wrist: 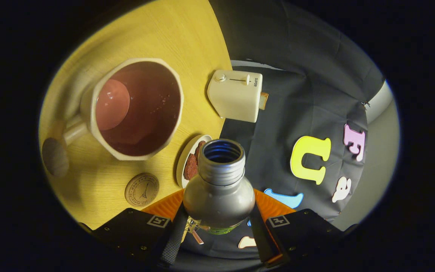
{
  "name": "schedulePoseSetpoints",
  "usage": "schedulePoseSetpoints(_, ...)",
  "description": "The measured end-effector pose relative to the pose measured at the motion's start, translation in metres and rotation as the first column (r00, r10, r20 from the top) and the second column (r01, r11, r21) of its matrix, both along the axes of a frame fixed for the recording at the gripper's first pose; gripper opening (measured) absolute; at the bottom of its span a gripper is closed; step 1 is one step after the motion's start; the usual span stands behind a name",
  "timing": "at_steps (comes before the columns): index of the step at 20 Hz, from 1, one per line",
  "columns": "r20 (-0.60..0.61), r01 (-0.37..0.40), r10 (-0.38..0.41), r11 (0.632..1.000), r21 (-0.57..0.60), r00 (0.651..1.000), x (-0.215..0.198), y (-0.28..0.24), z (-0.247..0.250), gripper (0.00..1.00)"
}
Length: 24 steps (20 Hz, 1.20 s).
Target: Take the bottle from table, then pour the juice into the cup, finally place the bottle on the coaster
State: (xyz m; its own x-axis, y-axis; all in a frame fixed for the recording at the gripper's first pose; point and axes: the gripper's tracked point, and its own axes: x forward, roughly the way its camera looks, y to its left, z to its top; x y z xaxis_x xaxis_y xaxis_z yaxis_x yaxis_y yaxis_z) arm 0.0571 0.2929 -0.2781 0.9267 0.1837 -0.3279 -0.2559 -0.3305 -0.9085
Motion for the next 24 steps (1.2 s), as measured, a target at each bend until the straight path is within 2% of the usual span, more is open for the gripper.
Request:
schedulePoseSetpoints(13,0.059,-0.122,0.130,0.984,-0.129,0.990,0.005,0.010,0.013,0.79)
schedulePoseSetpoints(24,0.086,-0.158,0.175,0.972,-0.173,0.981,0.013,0.012,0.026,0.79)
